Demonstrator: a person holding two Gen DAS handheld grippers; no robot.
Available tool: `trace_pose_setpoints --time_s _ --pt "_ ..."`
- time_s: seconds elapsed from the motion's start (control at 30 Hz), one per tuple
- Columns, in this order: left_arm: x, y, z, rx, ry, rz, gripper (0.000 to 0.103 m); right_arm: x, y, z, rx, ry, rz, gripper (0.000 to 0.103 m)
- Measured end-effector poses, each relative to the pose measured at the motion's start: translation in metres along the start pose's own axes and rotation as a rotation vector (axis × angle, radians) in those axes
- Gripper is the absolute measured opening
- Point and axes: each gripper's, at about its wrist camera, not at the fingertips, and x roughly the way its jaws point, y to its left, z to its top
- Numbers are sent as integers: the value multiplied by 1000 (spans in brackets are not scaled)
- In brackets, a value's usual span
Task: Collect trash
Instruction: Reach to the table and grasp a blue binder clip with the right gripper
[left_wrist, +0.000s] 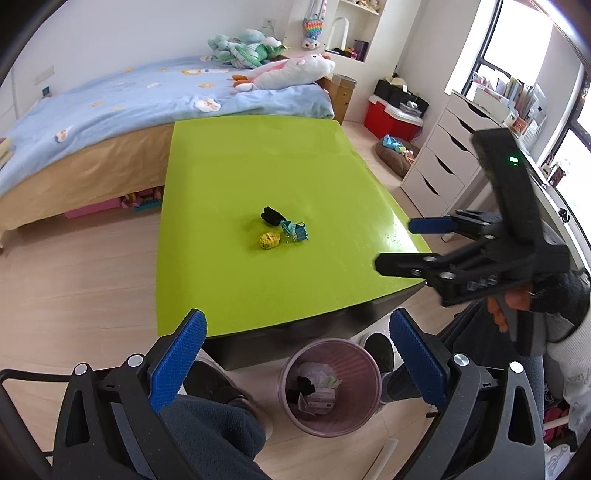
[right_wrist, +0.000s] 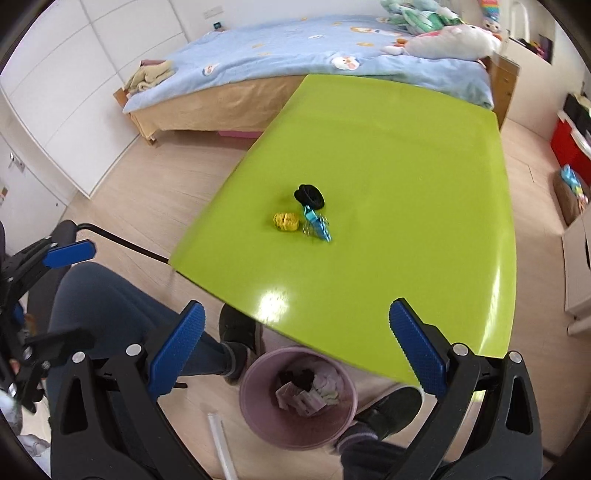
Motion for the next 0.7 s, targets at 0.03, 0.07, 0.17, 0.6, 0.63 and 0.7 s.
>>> trace_pose_setpoints --time_s 0.03,0.07,0.17,0.6,0.63,0.7 --pt "0 1 1 -3 -1 0 95 6 -1 6 -14 8 -7 98" --pt "0 2 2 -7 -4 -1 95 13 -2 11 -25 17 -12 98" --pt "0 4 3 -19 -7 2 95 39 -8 26 -60 59 -23 93" --pt "7 25 1 -75 21 26 95 113 -21 47 -152 172 -10 43" --pt "8 26 0 -78 23 28 95 116 -22 48 -157 173 -7 36" --pt "10 27 0 -82 29 30 95 119 -22 49 -165 174 -1 27"
